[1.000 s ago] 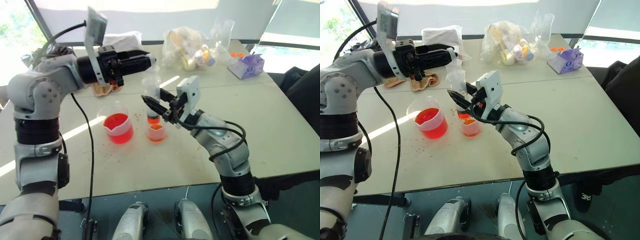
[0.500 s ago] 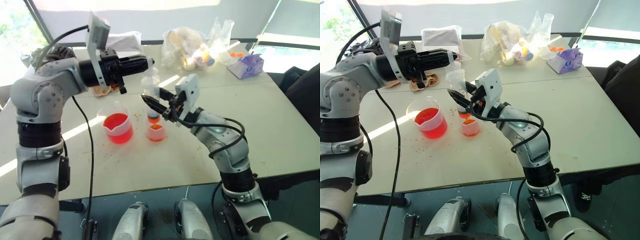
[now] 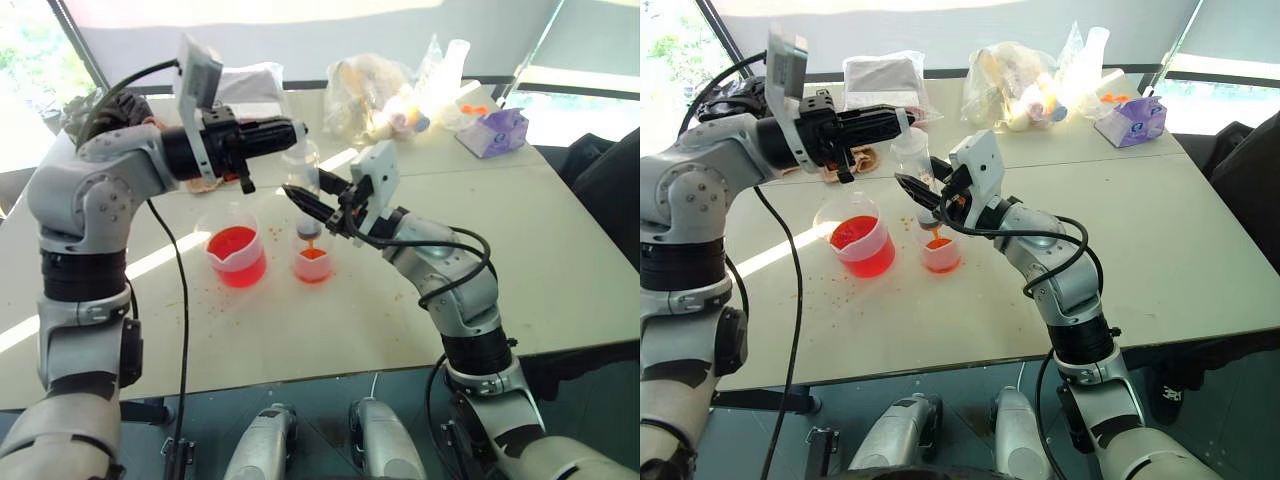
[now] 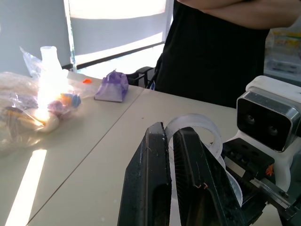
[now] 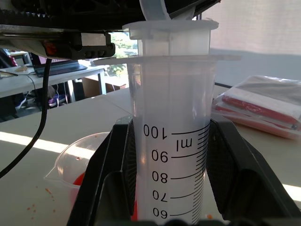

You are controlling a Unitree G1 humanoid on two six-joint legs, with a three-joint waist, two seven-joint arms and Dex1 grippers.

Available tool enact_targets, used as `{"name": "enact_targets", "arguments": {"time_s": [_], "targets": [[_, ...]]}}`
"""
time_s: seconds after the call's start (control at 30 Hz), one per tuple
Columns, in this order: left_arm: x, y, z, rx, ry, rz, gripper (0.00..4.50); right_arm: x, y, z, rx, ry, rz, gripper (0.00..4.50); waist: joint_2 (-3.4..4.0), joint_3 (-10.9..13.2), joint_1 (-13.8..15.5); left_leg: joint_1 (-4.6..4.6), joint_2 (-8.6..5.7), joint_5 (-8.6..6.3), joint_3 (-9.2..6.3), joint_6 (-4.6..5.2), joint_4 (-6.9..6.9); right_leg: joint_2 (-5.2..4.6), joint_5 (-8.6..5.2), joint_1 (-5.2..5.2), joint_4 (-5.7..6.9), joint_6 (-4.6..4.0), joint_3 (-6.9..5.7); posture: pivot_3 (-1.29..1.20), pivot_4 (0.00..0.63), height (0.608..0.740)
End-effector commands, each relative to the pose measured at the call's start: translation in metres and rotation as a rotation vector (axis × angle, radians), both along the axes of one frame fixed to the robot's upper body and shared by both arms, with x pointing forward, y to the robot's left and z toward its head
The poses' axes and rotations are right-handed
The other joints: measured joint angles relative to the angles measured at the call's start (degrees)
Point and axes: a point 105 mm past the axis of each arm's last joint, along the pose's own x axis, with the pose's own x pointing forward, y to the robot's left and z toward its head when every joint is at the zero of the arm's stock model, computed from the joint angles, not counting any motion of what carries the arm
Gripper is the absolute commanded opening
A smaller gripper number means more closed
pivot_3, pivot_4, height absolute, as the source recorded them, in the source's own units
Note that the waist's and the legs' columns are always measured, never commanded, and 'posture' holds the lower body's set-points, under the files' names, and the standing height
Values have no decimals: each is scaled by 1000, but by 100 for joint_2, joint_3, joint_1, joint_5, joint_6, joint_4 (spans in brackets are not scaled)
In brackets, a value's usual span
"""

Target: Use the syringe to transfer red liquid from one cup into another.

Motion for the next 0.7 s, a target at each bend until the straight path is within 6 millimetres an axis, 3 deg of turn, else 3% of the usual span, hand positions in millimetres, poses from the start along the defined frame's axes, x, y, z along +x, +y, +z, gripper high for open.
{"name": "enact_targets", "arguments": {"time_s": [0.03,0.43,0.6,0.67,0.7], "targets": [[-13,-18,-17,48,39,-107,24,-1,-18,49,101,-153,-59,1469,0,0,0,0,0,0,0,0,0,0,0,0,0,0,0,0,150,736],[-4,-14,-10,32,16,-46,24,-1,-21,51,89,-154,-51,1469,0,0,4,0,0,0,0,0,1,0,0,1,0,0,0,0,150,736],[-8,-13,-5,19,23,-65,1533,-1,-20,52,89,-153,-47,1469,0,0,13,0,0,0,0,0,2,0,0,2,0,0,0,0,150,736],[-12,-13,-4,23,18,-88,1944,-1,-20,53,90,-154,-45,1469,0,0,11,0,0,0,0,0,3,0,0,2,0,0,0,0,150,736],[-13,-13,-3,22,15,-90,1944,-1,-20,53,91,-154,-45,1469,0,0,11,0,0,0,0,0,3,0,0,2,0,0,0,0,150,736]]}}
